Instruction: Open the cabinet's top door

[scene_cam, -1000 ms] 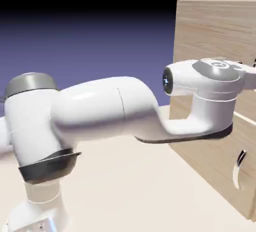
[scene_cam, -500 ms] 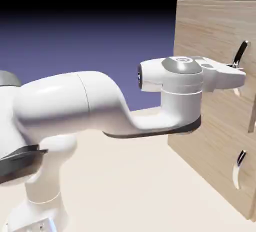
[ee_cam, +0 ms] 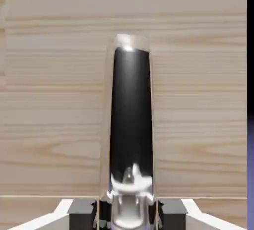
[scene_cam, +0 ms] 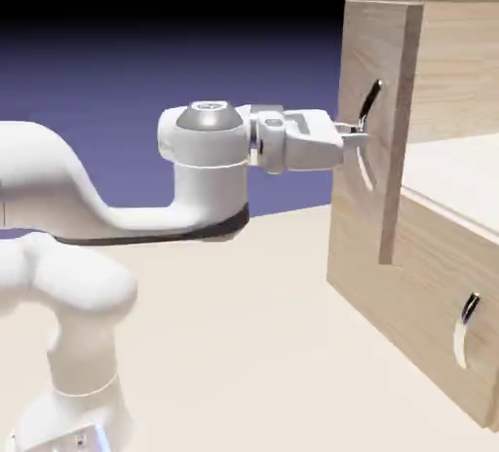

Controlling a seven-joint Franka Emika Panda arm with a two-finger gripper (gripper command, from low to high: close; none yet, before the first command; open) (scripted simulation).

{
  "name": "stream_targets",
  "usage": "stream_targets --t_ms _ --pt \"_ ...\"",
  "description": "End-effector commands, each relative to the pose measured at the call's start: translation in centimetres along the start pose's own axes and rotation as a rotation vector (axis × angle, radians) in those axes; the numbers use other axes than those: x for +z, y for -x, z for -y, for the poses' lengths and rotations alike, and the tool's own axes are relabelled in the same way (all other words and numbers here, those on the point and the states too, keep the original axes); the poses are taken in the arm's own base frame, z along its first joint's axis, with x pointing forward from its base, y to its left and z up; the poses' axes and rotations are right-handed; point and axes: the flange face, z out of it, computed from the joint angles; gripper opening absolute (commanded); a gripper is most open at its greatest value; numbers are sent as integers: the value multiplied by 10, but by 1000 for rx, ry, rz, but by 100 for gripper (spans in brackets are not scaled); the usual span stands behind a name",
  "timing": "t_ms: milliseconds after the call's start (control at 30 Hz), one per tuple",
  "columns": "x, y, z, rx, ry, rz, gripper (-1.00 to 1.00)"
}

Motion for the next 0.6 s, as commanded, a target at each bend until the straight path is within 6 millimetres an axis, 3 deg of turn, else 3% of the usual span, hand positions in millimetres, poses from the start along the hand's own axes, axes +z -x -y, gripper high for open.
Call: stream_targets --t_ms 0,267,567 --pt "-9 2 2 0 14 -14 -100" --pt "-75 20 20 0 110 -110 -100" --pt "-134 43 43 0 202 -202 -100"
